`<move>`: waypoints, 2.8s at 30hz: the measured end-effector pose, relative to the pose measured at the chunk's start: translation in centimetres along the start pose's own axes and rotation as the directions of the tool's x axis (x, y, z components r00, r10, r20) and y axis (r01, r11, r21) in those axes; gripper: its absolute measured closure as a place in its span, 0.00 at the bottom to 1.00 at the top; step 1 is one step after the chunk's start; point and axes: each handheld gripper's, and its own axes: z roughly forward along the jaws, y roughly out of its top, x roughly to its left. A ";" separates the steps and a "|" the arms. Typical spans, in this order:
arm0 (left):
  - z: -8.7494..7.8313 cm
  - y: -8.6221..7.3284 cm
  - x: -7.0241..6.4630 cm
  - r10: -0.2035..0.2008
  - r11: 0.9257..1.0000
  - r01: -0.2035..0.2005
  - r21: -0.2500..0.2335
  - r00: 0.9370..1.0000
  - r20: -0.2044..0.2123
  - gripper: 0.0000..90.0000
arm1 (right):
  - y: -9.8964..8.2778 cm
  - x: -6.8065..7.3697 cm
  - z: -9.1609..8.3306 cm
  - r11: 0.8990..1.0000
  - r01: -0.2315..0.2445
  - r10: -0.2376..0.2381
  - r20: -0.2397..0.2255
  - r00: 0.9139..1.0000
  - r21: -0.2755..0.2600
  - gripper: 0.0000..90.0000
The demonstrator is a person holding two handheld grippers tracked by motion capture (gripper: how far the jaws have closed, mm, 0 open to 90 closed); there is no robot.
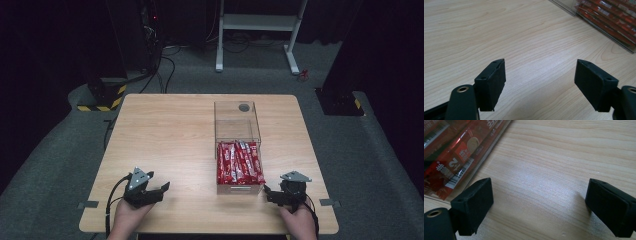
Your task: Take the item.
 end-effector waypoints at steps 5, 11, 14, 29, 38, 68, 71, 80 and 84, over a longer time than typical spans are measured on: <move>0.2 0.7 -0.8 0.007 1.000 -0.007 -0.010 1.000 0.006 0.28 | 0.0 0.0 0.0 1.000 -0.001 0.001 -0.002 1.000 0.000 0.09; 0.7 1.4 -1.3 0.019 1.000 -0.019 -0.017 1.000 0.021 0.28 | -0.1 0.1 -0.1 1.000 0.001 -0.001 -0.004 1.000 0.000 0.09; 1.0 1.8 -1.5 0.019 1.000 -0.019 -0.016 0.999 0.027 0.29 | -0.1 0.1 -0.1 1.000 0.001 -0.001 -0.005 1.000 -0.001 0.09; 1.1 4.1 -3.3 0.026 0.999 -0.024 -0.033 0.999 0.047 0.30 | -0.1 0.0 -0.1 1.000 0.004 -0.004 -0.006 1.000 0.000 0.09; 1.4 5.3 -4.6 0.059 0.998 -0.057 -0.030 0.996 0.070 0.31 | 0.0 -0.4 -0.1 1.000 0.020 -0.020 -0.016 1.000 0.003 0.09; 2.3 8.1 -7.6 0.109 0.991 -0.096 -0.095 0.984 0.142 0.32 | -0.4 -1.0 -0.4 1.000 -0.007 0.007 0.007 1.000 -0.003 0.09; 2.4 8.4 -7.7 0.108 0.990 -0.093 -0.104 0.983 0.148 0.31 | -0.5 -1.0 -0.5 1.000 -0.007 0.007 0.006 1.000 -0.003 0.09; 2.8 9.0 -8.2 0.115 0.990 -0.100 -0.096 0.980 0.164 0.32 | -0.5 -0.9 -0.5 1.000 -0.007 0.007 0.003 1.000 -0.003 0.09; 2.9 9.2 -8.5 0.117 0.990 -0.102 -0.097 0.979 0.168 0.32 | -0.5 -1.0 -0.4 1.000 0.001 -0.001 0.001 1.000 -0.004 0.09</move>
